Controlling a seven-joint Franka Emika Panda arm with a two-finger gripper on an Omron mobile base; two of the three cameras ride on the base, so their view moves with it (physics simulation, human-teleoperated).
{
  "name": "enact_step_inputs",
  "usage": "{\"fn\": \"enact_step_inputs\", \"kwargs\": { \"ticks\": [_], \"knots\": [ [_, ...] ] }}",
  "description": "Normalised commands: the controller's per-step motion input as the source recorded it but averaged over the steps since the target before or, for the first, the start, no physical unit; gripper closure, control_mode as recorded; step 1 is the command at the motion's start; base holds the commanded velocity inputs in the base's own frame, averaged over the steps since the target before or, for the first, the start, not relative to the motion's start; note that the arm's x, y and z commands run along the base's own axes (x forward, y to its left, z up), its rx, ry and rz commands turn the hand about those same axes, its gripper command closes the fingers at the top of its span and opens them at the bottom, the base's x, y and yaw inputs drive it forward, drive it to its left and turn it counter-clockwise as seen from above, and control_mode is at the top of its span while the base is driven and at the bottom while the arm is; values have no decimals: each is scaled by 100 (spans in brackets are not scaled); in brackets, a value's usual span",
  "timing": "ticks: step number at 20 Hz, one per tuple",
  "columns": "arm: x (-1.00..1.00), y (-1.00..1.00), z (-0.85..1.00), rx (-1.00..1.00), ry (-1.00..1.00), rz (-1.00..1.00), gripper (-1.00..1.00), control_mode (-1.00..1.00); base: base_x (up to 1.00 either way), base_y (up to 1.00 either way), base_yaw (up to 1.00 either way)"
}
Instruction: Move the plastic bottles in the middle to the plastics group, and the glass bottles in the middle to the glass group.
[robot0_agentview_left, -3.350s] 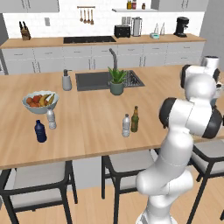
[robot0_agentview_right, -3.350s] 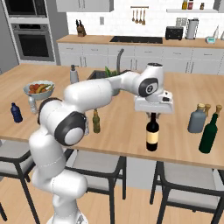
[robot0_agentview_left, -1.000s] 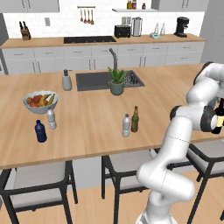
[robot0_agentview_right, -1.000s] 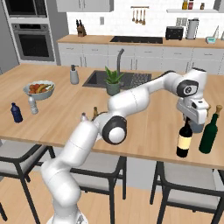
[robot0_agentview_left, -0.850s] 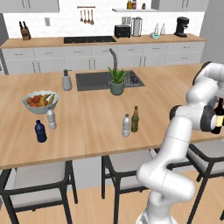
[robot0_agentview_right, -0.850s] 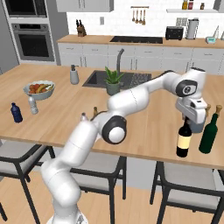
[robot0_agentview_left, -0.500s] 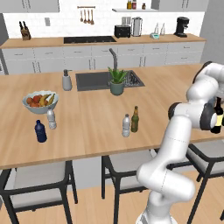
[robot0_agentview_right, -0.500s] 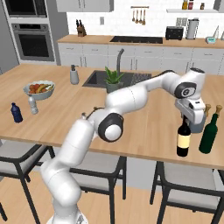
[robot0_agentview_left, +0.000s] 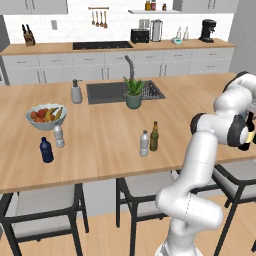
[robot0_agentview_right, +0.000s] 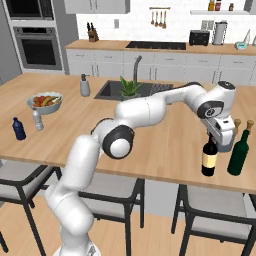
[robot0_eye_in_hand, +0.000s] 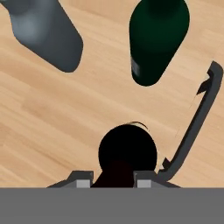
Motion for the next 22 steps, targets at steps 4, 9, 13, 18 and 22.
{"fn": "enact_step_inputs", "kwargs": {
  "ticks": [4, 9, 13, 18, 22],
  "knots": [
    [0, 0, 0, 0, 0, 0, 100, -100, 0, 0, 0],
    [9, 0, 0, 0, 0, 0, -100, -100, 0, 0, 0],
    [13, 0, 0, 0, 0, 0, -100, -100, 0, 0, 0],
    [7, -2, 4, 0, 0, 0, -100, -100, 0, 0, 0],
    [0, -1, 36, 0, 0, 0, -100, -100, 0, 0, 0]
  ]
}}
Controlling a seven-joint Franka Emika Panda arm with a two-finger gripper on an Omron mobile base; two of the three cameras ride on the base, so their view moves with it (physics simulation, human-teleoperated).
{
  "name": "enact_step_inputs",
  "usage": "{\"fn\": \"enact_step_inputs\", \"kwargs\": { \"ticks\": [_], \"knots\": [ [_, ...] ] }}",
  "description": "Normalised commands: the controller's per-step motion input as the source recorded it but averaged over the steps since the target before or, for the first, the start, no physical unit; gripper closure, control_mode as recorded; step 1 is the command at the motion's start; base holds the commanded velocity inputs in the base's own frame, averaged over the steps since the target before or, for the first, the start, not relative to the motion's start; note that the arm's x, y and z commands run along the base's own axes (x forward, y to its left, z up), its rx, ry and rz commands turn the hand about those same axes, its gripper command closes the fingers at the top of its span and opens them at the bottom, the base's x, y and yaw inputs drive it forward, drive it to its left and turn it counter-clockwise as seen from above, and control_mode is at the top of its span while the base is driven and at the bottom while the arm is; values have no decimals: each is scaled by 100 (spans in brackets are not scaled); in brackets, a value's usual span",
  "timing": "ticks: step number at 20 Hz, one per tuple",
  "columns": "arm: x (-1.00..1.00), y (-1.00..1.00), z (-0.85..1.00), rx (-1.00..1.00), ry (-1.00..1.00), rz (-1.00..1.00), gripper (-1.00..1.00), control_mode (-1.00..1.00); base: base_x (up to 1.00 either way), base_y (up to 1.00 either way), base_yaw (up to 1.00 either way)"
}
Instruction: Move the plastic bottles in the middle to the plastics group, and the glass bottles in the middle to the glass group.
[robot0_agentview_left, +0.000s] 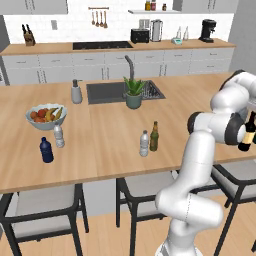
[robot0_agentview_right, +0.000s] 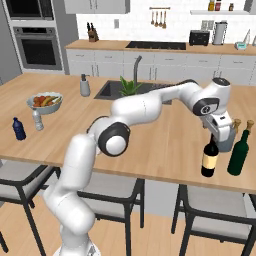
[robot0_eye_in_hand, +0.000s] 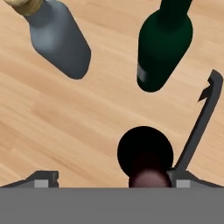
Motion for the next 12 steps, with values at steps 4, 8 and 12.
{"fn": "enact_step_inputs", "kwargs": {
  "ticks": [4, 8, 12],
  "knots": [
    [0, 0, 43, 0, 0, 0, -100, -100, 0, 0, 0],
    [-21, 36, 22, -12, 0, 1, -100, -100, 0, 0, 0],
    [-57, 75, 12, -23, -3, 3, -100, -100, 0, 0, 0]
  ]
}}
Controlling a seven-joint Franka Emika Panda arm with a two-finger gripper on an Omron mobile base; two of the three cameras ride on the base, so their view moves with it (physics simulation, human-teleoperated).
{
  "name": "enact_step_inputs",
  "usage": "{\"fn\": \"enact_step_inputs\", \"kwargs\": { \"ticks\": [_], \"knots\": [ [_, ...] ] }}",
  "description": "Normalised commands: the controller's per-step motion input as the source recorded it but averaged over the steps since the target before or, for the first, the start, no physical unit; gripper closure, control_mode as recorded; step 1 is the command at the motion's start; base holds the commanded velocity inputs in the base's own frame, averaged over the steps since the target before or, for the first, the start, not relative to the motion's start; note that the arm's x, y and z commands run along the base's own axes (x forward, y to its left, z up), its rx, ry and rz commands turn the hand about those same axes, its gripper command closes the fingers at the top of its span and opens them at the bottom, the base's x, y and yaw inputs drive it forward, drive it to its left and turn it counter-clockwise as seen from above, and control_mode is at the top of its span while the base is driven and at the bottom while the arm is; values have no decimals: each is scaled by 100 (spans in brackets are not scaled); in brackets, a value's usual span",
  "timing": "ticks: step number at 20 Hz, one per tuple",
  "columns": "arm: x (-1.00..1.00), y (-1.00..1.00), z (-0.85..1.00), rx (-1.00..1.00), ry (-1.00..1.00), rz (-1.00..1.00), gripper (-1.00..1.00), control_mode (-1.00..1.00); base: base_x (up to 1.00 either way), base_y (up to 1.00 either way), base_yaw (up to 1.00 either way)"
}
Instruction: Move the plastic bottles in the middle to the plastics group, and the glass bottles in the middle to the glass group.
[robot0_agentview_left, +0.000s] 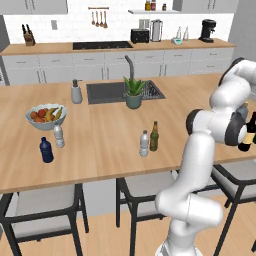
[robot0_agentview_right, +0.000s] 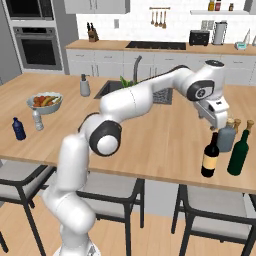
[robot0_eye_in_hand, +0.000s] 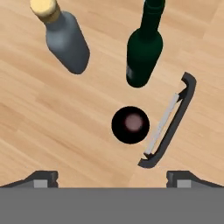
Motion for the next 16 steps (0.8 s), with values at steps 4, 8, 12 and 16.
{"fn": "enact_step_inputs", "kwargs": {
  "ticks": [4, 8, 12, 16],
  "knots": [
    [-26, 97, 1, -21, -1, 11, -100, -100, 0, 0, 0],
    [2, 100, -19, -8, 1, 17, -100, -100, 0, 0, 0],
    [19, 100, -8, 0, 0, 21, -100, -100, 0, 0, 0],
    [10, 100, -8, 0, 0, 26, -100, -100, 0, 0, 0]
  ]
}}
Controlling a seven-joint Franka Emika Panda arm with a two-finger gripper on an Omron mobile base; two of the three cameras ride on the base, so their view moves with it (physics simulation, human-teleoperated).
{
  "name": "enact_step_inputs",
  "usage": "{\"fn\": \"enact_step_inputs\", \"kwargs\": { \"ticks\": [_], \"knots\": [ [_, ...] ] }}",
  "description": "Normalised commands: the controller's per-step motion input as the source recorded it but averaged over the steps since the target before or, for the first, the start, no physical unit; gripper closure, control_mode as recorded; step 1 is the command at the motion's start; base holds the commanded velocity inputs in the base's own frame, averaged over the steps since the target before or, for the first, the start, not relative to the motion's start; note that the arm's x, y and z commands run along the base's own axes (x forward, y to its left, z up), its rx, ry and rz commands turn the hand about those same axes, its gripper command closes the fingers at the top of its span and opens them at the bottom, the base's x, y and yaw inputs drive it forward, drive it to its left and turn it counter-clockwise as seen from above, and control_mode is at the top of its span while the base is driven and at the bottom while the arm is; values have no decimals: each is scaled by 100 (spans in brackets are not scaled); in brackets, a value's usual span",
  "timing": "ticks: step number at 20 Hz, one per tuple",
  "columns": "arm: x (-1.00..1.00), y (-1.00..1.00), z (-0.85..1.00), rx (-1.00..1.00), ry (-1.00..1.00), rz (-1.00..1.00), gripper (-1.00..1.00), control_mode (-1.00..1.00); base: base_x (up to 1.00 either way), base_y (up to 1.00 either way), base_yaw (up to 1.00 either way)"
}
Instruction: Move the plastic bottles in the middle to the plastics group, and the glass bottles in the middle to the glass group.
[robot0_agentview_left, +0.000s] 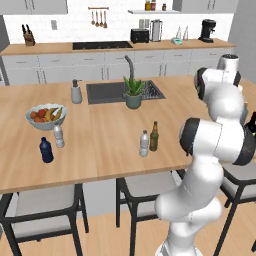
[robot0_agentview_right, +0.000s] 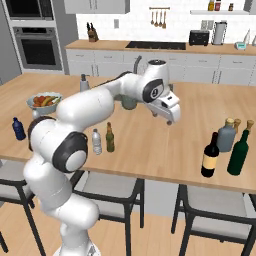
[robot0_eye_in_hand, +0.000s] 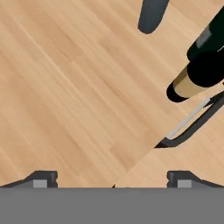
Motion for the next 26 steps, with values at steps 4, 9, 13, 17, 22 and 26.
{"fn": "enact_step_inputs", "kwargs": {
  "ticks": [4, 9, 13, 17, 22, 26],
  "knots": [
    [5, 99, -6, 0, 1, 32, -100, -100, 0, 0, 0],
    [8, 97, -2, 0, 1, 29, -100, -100, 0, 0, 0],
    [2, 83, 0, -1, 1, 21, -100, -100, 0, 0, 0],
    [9, 57, 0, -2, 3, 11, -100, -100, 0, 0, 0],
    [0, 30, 0, 0, 5, 8, -100, -100, 0, 0, 0],
    [30, 52, -3, 0, 0, 7, -100, -100, 0, 0, 0]
  ]
}}
